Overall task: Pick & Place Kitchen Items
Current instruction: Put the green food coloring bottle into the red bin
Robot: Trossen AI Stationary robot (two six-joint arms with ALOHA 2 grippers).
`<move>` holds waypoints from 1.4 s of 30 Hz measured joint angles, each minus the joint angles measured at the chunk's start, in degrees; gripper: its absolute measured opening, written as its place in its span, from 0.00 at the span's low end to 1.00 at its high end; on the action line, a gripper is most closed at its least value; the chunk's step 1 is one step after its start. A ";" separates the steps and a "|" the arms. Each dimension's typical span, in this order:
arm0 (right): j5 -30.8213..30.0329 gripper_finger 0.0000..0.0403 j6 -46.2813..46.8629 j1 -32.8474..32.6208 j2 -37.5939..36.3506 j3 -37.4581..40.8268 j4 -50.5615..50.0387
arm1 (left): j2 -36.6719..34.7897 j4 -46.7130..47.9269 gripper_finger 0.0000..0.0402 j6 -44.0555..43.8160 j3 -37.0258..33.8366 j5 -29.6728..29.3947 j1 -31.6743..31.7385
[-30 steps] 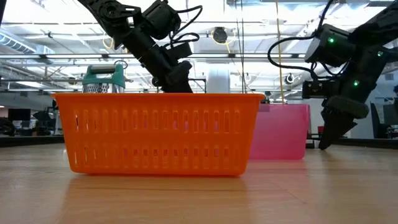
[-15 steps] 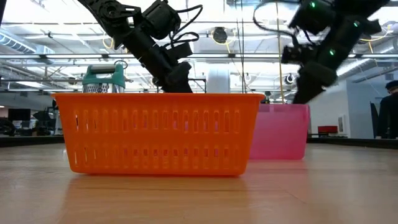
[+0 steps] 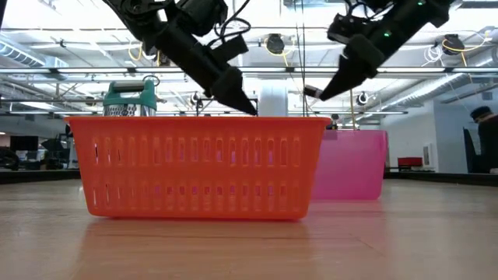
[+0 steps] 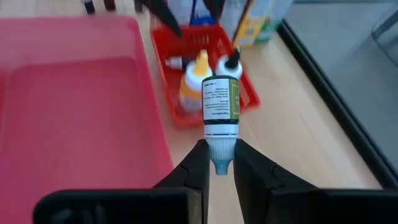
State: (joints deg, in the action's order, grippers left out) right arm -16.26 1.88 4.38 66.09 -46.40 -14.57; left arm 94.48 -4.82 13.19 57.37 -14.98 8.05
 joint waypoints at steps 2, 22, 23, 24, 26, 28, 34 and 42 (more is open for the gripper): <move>0.03 0.10 -0.68 0.00 1.39 -0.94 0.45 | 0.00 0.00 0.45 0.67 0.65 -0.02 -0.65; 1.58 0.10 -5.32 0.57 12.14 -8.74 6.25 | 0.00 6.34 0.45 17.69 9.83 -21.43 -11.53; 1.65 0.10 -5.40 0.55 12.15 -8.74 6.61 | 0.05 6.40 0.45 17.80 9.83 -21.56 -11.62; 1.81 0.10 -5.41 0.55 12.16 -8.74 7.12 | 0.41 6.09 0.45 17.83 9.83 -21.66 -11.65; 3.18 0.10 -5.42 0.58 12.16 -8.74 8.20 | 0.93 5.55 0.45 18.00 9.85 -22.30 -11.66; 4.63 0.10 -5.41 0.59 12.16 -8.74 9.66 | 1.43 5.27 0.45 18.54 9.83 -23.90 -11.58; 5.95 0.10 -5.57 0.66 12.16 -8.71 11.36 | 3.77 2.43 0.45 20.66 9.88 -24.26 -11.23; 6.11 0.10 -5.58 0.87 12.16 -8.66 12.10 | 6.38 -2.26 0.45 26.52 9.81 -25.64 -11.58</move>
State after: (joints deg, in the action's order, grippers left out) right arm -10.15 -3.70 5.25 78.26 -55.06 -2.46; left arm 100.85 -7.08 39.71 67.18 -40.62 -3.53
